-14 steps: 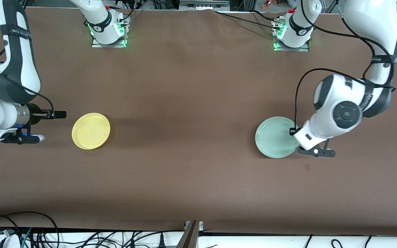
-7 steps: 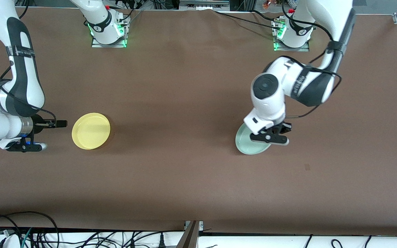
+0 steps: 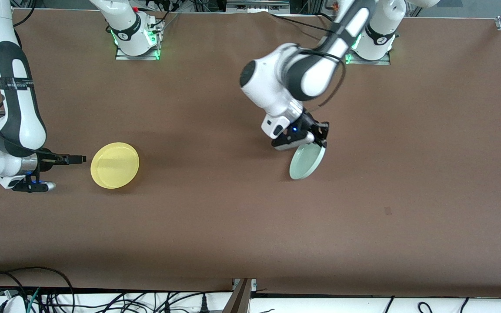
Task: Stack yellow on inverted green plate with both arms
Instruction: 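Lift the green plate with the left gripper while the right gripper grips yellow, then carry the green plate toward mid-table with the left gripper, flipping it over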
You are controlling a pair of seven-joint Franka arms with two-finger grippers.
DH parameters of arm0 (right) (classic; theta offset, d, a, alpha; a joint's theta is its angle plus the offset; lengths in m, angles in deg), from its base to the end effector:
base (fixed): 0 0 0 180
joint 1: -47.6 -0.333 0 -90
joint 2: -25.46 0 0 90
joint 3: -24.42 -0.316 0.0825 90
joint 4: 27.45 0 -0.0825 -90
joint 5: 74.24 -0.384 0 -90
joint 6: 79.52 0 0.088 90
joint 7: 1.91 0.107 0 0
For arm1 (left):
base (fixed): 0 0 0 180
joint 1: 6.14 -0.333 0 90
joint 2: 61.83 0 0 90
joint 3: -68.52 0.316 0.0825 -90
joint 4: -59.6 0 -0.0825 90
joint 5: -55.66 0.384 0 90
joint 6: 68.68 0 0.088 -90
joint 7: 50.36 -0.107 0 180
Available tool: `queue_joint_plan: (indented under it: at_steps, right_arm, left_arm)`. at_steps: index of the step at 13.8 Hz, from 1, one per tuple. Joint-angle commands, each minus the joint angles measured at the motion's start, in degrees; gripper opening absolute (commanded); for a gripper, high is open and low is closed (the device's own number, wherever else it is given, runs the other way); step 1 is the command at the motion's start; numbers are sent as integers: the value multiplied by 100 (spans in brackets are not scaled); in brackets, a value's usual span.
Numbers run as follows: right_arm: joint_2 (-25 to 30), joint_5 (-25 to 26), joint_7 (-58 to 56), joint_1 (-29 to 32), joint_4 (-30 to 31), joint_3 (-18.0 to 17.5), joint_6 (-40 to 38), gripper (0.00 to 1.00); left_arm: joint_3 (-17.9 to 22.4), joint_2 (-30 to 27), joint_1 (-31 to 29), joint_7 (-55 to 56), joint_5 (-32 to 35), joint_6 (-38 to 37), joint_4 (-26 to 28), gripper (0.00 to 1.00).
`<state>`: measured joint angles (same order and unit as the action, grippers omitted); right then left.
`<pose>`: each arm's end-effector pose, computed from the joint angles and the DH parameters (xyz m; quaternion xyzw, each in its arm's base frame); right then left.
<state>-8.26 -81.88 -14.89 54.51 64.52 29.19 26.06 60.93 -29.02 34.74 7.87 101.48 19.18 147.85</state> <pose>0.6401 -0.1155 0.2635 -0.9842 0.0147 0.1612 0.0723 0.4945 -0.4205 0.3143 -0.9022 0.0197 -0.1188 0.4142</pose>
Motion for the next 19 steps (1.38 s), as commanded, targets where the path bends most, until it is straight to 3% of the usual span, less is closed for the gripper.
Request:
queue_joint_plan:
  at_steps: [1, 4, 6, 7, 10, 19]
  right_arm:
    - [-21, -150, -213, 55, 206, -37, 331, 100]
    - [-12, -299, -476, 56, 531, -37, 683, 100]
    - [-12, -343, -678, 108, 768, -37, 937, 100]
    - [-21, -448, -783, 126, 830, -37, 991, 100]
    - [-21, -546, -916, 126, 945, -37, 1052, 100]
    - [-74, -563, -1224, 196, 1235, -37, 1422, 97]
  left_arm:
    - [127, 734, 524, 267, 489, -630, -861, 0]
    - [241, 1060, 1095, 416, 681, -648, -1038, 0]
    - [399, 1463, 1736, 540, 1470, -953, -1047, 0]
    - [434, 1665, 1913, 557, 1543, -999, -1064, 0]
    - [1031, 1878, 2511, 707, 1526, -1035, -1047, 0]
    - [1050, 2054, 2864, 839, 1518, -1437, -1056, 0]
